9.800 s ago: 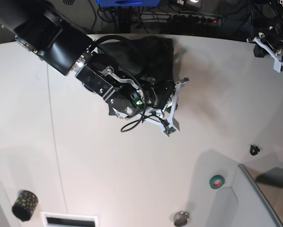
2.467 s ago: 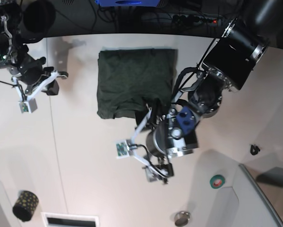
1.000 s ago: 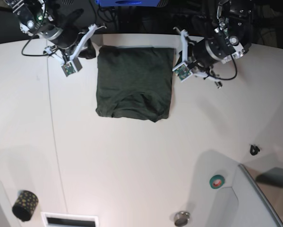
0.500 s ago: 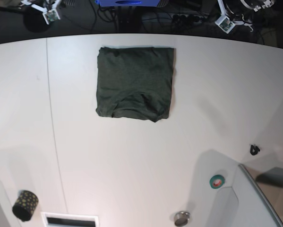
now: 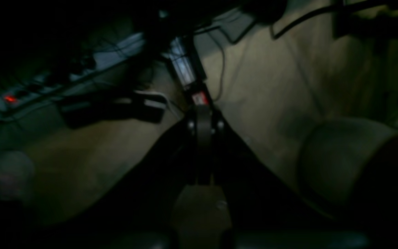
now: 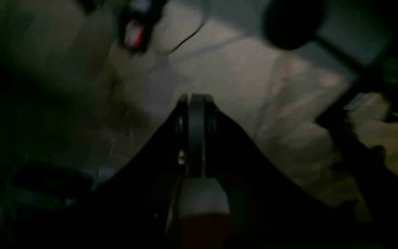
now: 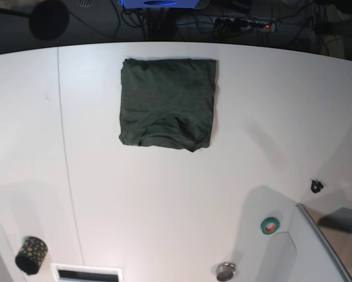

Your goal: Layout the t-shirt on the table in an organized manner, then fold the t-shirt properly

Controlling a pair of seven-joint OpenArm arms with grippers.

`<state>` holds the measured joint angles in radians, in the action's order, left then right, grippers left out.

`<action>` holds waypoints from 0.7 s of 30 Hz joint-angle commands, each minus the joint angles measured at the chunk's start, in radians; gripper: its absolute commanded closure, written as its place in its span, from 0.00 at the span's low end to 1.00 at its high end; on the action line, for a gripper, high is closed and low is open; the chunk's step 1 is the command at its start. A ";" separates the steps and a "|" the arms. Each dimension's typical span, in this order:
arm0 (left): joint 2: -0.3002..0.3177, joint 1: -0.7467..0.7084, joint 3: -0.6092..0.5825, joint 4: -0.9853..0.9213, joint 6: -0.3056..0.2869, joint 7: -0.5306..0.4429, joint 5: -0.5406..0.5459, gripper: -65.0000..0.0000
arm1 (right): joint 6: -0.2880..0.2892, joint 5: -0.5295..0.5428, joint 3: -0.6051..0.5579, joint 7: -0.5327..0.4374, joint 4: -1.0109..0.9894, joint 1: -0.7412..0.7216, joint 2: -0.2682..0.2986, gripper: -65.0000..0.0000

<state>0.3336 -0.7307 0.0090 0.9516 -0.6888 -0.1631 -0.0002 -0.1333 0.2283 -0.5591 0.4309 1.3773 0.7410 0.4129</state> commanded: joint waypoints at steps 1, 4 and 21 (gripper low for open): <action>0.008 0.020 -0.019 -0.059 -0.009 -0.031 0.002 1.00 | -0.012 -0.010 -0.028 0.000 -0.069 -0.036 -0.006 1.00; 0.003 0.151 -0.096 -0.300 0.014 -0.077 0.002 1.00 | -0.012 -0.010 -0.092 -0.054 -0.312 -0.157 -0.065 1.00; -0.161 0.570 -0.386 -0.882 0.462 -0.243 0.013 1.00 | 0.300 -0.007 -0.112 -0.847 -1.334 -0.630 -0.251 0.99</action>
<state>0.1608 -0.1474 -0.3767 0.0765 -0.2314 -0.4046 0.0086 0.1635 0.2234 -0.6735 -0.4179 0.0467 0.1009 0.1501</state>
